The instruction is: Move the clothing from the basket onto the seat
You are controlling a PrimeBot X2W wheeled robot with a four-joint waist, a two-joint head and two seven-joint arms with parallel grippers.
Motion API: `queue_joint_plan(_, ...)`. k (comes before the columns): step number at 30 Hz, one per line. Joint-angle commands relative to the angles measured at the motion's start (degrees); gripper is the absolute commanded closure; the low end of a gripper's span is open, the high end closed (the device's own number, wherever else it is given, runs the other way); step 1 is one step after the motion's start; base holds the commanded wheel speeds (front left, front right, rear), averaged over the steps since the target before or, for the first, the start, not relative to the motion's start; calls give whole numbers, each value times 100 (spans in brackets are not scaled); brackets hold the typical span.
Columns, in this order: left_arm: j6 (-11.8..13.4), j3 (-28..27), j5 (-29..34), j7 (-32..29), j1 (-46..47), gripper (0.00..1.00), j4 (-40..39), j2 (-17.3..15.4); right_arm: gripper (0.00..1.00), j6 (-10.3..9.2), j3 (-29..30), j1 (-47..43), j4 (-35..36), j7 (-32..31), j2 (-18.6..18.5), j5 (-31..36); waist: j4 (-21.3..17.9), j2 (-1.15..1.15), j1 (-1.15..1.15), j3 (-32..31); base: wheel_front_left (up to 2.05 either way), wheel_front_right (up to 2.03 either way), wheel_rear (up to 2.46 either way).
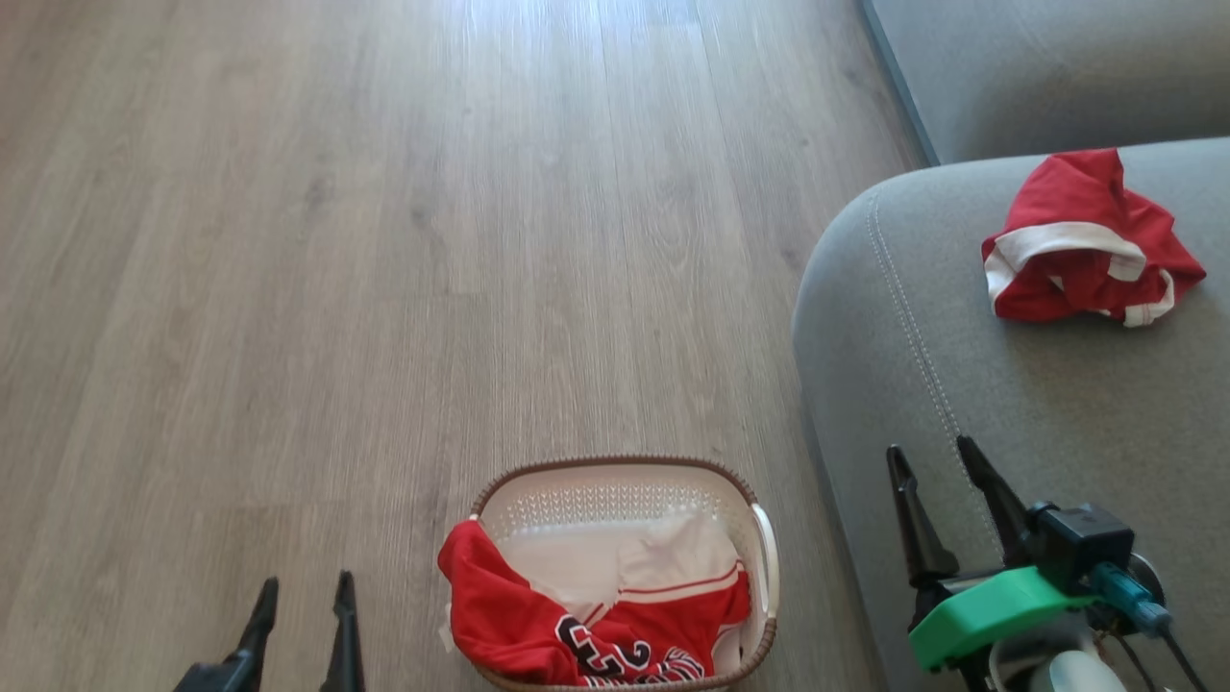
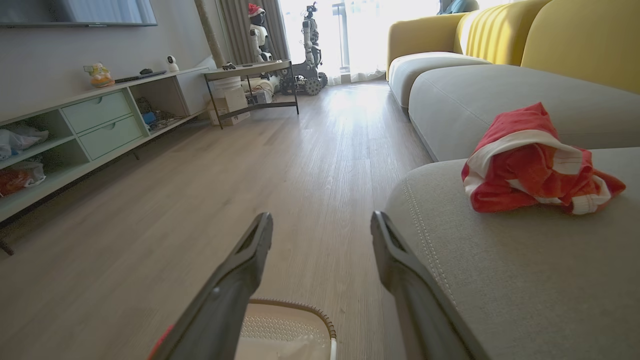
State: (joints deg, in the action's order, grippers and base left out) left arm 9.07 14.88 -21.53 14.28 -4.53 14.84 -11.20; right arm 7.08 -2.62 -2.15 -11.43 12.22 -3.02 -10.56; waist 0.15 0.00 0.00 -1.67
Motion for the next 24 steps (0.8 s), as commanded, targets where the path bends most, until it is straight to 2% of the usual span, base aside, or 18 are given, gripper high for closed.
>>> queue_joint_plan(1, -33, -149, 62, 50, 351, 0, -106, -49, 0, 41, -90, 164, 223, 98, 14, 45, -23, 0, 0, 66, 0, 0, 0)
queue_joint_plan(6, -189, 108, 199, -26, 754, 0, 122, -32, 0, 41, -6, 356, 395, 149, 14, 169, -139, 0, 0, 471, 0, 0, 0)
queue_joint_plan(12, -470, 544, 449, -191, 1549, 0, 615, 71, 0, 41, 197, 821, 661, 222, 14, 250, -360, 0, 0, 1306, 0, 0, 0)
queue_joint_plan(24, -1130, 1481, 1027, -466, 3445, 0, 2607, 488, 0, 41, 353, 2079, 1270, 275, 14, 317, -923, 0, 0, 3086, 0, 0, 0)
